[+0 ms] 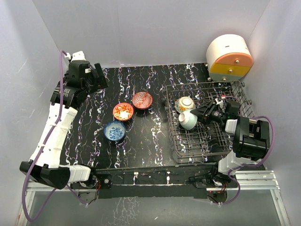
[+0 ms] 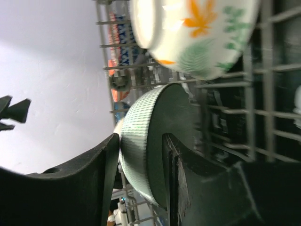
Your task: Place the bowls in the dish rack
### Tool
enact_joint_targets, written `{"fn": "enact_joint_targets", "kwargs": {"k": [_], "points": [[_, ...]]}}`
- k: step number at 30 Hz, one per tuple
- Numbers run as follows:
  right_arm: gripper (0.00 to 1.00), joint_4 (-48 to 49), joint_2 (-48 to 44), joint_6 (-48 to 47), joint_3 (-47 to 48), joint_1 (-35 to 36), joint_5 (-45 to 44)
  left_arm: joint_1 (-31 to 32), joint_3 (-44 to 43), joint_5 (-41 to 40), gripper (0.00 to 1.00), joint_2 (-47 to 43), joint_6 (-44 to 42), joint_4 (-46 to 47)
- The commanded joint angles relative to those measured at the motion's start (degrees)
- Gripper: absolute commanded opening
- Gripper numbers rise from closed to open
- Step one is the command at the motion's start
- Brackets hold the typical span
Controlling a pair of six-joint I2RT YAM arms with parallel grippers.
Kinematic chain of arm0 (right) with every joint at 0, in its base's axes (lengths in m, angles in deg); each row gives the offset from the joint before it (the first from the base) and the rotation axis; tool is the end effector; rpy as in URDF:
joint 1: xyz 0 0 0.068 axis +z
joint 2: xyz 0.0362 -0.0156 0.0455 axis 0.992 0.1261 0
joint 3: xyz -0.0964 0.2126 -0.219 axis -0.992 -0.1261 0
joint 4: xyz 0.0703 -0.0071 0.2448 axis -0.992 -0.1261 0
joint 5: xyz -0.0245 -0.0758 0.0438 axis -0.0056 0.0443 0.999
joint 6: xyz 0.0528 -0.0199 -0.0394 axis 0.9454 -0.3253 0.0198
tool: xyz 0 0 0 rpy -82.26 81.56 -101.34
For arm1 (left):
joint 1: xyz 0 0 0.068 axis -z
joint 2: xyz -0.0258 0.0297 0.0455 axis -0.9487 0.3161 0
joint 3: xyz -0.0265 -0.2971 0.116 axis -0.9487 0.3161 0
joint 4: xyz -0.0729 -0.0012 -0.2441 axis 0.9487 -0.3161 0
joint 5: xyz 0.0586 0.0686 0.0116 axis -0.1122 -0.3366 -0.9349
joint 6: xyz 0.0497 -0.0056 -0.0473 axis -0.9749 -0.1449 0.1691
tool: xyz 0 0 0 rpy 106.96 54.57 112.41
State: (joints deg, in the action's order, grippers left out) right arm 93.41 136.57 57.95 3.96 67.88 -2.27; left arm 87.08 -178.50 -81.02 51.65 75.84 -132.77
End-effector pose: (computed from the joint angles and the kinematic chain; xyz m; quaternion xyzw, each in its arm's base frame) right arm 0.2847 -0.0250 0.1884 0.2309 0.7676 0.5555 0.2210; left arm 0.2495 -0.0500 0.4833 -0.1445 0.8312 -0.0352 0.5357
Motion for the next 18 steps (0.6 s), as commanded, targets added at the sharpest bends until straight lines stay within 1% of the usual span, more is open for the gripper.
{"fn": "enact_joint_targets", "kwargs": {"k": [1,5,12,14,16,18], "points": [[0.44,-11.7,0.1,-9.6,0.1,-3.5,-3.0,0.3,-2.4,-0.1,0.96,0.9,-0.1,0.1],[0.45,-18.1,-0.9,-13.5,2.1,-4.0,-5.8,0.2,-2.2,-0.1,0.96,1.3,-0.6,0.3],[0.49,-35.1,-4.1,-23.6,8.5,-4.0,-17.8,0.2,-1.2,0.7,0.96,1.8,-0.4,1.5],[0.53,-38.1,-4.7,-25.5,9.6,-4.0,-20.4,0.2,-1.4,0.8,0.96,2.2,-0.6,1.6],[0.6,-39.9,-5.3,-26.4,10.3,-3.9,-23.1,0.2,-1.6,1.0,0.96,2.7,-0.6,1.7],[0.63,-40.5,-5.5,-26.6,10.8,-3.9,-24.5,0.3,-1.7,1.2,0.96,3.1,-0.5,1.9]]}}
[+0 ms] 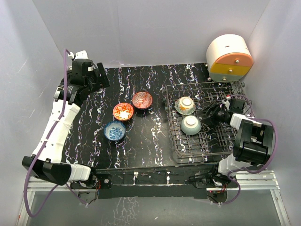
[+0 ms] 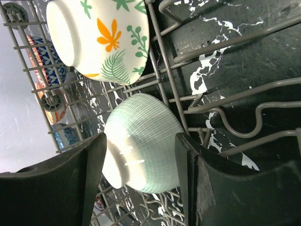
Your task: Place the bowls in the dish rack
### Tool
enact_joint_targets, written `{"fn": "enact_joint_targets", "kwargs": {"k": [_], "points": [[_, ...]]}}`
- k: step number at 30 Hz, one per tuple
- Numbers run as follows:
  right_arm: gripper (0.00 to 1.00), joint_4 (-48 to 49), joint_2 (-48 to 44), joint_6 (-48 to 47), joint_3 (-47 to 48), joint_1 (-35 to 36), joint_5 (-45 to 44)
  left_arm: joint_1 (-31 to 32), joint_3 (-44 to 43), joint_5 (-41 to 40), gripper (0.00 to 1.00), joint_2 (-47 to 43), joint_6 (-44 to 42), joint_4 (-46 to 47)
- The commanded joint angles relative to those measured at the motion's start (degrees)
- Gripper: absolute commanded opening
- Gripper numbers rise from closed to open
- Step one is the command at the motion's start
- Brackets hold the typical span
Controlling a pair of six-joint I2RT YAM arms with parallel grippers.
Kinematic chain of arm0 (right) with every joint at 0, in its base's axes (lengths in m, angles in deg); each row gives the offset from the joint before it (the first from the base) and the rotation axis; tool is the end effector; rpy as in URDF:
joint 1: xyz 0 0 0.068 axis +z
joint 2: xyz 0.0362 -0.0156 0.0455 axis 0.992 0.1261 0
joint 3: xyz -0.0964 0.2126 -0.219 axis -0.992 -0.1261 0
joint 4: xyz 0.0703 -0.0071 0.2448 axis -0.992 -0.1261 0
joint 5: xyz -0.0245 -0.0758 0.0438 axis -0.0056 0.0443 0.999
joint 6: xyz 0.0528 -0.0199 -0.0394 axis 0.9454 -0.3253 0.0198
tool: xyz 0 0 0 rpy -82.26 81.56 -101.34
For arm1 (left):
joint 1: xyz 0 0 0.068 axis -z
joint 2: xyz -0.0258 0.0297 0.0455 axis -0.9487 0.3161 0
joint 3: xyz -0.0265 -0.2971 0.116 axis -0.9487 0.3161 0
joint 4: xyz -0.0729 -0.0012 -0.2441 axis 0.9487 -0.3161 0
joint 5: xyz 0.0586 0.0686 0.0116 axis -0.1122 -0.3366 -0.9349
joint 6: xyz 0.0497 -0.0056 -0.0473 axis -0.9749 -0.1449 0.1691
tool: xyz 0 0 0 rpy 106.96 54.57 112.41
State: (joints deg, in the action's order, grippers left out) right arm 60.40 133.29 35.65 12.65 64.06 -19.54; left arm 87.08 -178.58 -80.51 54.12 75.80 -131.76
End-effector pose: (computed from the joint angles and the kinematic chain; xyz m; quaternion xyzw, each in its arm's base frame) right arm 0.2748 -0.0520 0.1914 0.2684 0.8549 0.3842 0.2224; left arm 0.2656 -0.0550 0.4752 -0.1407 0.8383 -0.0344 0.5256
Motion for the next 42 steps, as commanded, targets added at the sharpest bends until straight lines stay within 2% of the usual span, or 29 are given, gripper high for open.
{"fn": "enact_joint_targets", "kwargs": {"k": [1,6,10,17,23,29,36,42], "points": [[0.63,-7.5,-2.1,-4.2,2.3,0.0,-6.8,0.2,-1.6,0.9,0.96,0.7,-0.4,1.0],[0.64,-6.6,-3.4,-2.3,3.1,1.6,-6.0,0.3,-1.7,2.1,0.96,1.1,-0.1,1.2],[0.64,-9.8,-5.4,-2.0,6.6,3.2,-6.7,0.2,-1.4,5.4,0.96,2.0,-0.9,0.5],[0.69,-18.8,-9.3,-3.5,20.2,11.3,-18.2,0.2,2.7,7.4,0.95,2.1,0.7,-0.3],[0.69,-23.8,-6.2,-6.3,32.1,27.8,-27.9,0.3,2.6,6.8,0.95,1.3,0.6,-0.3],[0.69,-27.3,3.7,-11.8,47.4,46.0,-33.0,0.3,1.0,3.4,0.95,-0.6,0.4,-0.7],[0.69,-28.5,15.6,-15.9,57.4,57.3,-25.9,0.2,0.9,-0.9,0.95,-5.0,0.3,-1.7],[0.69,-30.7,20.2,-19.5,59.3,68.4,-27.5,0.3,1.4,-12.1,0.95,-11.3,0.3,-1.3]]}}
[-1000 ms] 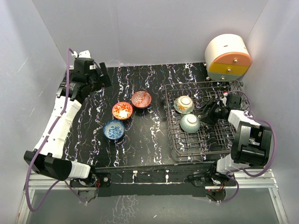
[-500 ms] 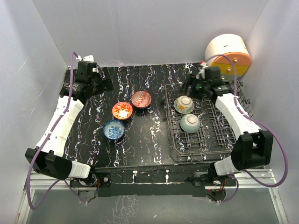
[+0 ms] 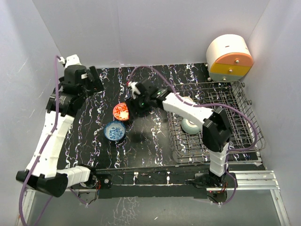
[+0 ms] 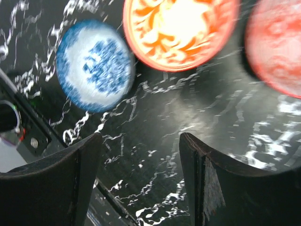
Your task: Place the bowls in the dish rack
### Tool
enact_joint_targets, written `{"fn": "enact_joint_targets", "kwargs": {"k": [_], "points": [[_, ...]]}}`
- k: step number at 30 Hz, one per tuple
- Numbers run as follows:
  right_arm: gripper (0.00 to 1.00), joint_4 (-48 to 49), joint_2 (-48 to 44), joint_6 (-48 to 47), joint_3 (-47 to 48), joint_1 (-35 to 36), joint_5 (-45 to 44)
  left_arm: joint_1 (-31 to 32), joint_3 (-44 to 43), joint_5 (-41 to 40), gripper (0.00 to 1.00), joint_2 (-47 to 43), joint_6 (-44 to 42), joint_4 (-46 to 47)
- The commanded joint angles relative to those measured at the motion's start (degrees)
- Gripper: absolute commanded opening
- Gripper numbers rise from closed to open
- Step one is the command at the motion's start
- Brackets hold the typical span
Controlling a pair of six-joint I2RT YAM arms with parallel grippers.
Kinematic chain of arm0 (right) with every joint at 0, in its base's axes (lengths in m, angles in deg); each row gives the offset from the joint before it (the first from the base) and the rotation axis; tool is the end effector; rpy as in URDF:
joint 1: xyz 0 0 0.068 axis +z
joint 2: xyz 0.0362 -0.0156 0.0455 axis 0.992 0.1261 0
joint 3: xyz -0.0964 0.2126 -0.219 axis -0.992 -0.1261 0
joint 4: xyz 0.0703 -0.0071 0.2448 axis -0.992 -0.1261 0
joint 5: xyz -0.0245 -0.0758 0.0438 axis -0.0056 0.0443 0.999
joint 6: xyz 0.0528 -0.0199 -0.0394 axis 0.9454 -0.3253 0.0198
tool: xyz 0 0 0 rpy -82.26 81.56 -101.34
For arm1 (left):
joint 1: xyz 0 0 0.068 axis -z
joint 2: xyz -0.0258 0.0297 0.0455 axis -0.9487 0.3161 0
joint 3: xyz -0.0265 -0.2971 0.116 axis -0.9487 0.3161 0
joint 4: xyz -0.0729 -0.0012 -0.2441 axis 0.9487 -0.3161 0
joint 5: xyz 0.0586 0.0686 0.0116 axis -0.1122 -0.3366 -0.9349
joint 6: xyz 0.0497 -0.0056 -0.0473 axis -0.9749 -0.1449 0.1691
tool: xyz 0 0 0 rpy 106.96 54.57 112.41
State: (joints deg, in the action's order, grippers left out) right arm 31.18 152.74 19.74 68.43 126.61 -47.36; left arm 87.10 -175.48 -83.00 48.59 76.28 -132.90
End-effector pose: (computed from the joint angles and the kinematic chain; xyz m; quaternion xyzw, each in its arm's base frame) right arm 0.3093 0.3190 0.3204 -0.2890 0.8871 0.2782 0.2282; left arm 0.2339 -0.0439 0.4784 -0.1562 0.8278 -0.0229 0.5383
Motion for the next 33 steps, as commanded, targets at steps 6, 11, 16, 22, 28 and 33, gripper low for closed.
{"fn": "enact_joint_targets", "kwargs": {"k": [6,11,16,22,28,33], "points": [[0.69,-2.7,4.2,-8.6,8.5,13.5,1.8,0.2,-1.6,-20.1,0.95,-11.9,1.9,0.8],[0.69,-2.4,8.6,-9.8,11.6,16.4,3.9,0.3,-0.2,-25.4,0.93,-17.7,1.7,3.6],[0.68,-3.0,14.2,-12.4,15.6,17.2,3.2,0.2,-1.6,-26.8,0.93,-18.9,2.4,0.6],[0.68,-4.0,18.8,-14.9,20.1,17.6,4.4,0.3,-2.9,-26.1,0.93,-19.4,3.6,-2.1],[0.68,-3.7,21.4,-15.6,19.1,19.6,3.7,0.2,-3.5,-25.6,0.94,-19.1,4.2,-3.9],[0.65,-3.4,22.8,-16.2,18.0,20.2,-0.3,0.3,-2.7,-25.5,0.94,-19.2,4.2,-3.7]]}}
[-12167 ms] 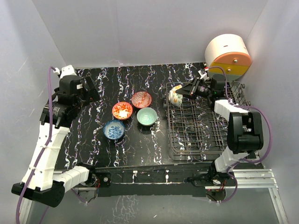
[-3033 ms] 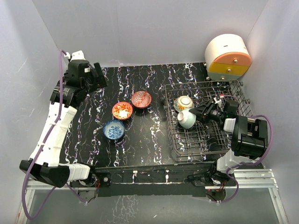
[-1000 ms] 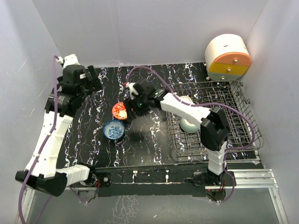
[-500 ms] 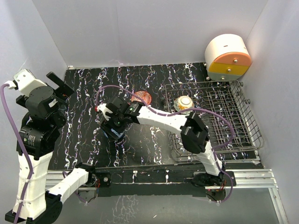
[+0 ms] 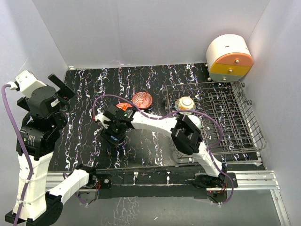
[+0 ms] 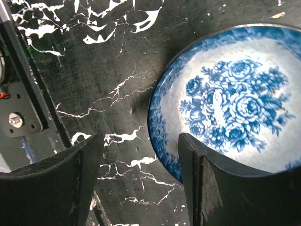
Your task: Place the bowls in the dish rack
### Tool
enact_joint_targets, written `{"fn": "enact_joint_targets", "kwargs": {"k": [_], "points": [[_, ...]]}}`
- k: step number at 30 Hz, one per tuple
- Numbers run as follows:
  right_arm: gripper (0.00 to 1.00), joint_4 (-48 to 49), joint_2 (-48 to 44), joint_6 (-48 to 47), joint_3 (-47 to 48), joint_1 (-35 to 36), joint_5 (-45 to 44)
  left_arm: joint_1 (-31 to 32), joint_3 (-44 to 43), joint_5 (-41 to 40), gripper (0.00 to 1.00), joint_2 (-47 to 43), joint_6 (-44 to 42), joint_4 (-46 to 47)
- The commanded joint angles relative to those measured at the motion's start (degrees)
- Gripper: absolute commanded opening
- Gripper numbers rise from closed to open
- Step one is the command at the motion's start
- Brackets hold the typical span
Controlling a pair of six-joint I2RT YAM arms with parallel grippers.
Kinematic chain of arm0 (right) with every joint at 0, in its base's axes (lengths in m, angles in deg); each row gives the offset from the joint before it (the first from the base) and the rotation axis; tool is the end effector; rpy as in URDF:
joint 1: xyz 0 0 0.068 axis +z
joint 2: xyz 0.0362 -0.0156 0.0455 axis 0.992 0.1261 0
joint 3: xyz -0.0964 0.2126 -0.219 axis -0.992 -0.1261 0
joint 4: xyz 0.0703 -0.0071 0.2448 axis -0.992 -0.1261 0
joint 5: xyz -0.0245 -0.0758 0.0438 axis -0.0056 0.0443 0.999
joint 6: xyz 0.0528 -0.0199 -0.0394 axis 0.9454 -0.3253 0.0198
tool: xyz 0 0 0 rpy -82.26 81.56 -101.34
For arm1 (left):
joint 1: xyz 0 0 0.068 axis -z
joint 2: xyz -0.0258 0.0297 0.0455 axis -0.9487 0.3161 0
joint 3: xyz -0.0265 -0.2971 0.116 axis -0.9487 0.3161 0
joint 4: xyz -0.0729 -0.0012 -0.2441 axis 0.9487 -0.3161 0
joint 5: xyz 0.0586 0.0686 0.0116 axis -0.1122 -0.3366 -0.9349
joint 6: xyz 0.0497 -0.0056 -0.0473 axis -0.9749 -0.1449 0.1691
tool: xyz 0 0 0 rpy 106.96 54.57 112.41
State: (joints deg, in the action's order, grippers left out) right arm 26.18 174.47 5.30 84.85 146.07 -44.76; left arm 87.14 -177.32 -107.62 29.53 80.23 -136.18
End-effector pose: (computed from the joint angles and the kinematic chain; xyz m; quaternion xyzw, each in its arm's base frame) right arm 0.2206 0.4794 0.2281 -0.5416 0.7872 0.2651 0.1291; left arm 0.0940 0.0154 0.5332 -0.3255 0.6703 0.0580 0.6644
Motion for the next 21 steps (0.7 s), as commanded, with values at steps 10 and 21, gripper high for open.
{"fn": "enact_joint_targets", "kwargs": {"k": [10,21], "points": [[0.52,5.2,-0.3,-2.5,-2.3,0.8,-12.3,0.2,-0.4,-0.8,0.94,0.2,0.1,0.2],[0.09,6.3,-5.4,-3.8,-4.0,0.7,-12.0,0.2,-0.1,0.1,0.94,1.7,-0.6,2.1]]}}
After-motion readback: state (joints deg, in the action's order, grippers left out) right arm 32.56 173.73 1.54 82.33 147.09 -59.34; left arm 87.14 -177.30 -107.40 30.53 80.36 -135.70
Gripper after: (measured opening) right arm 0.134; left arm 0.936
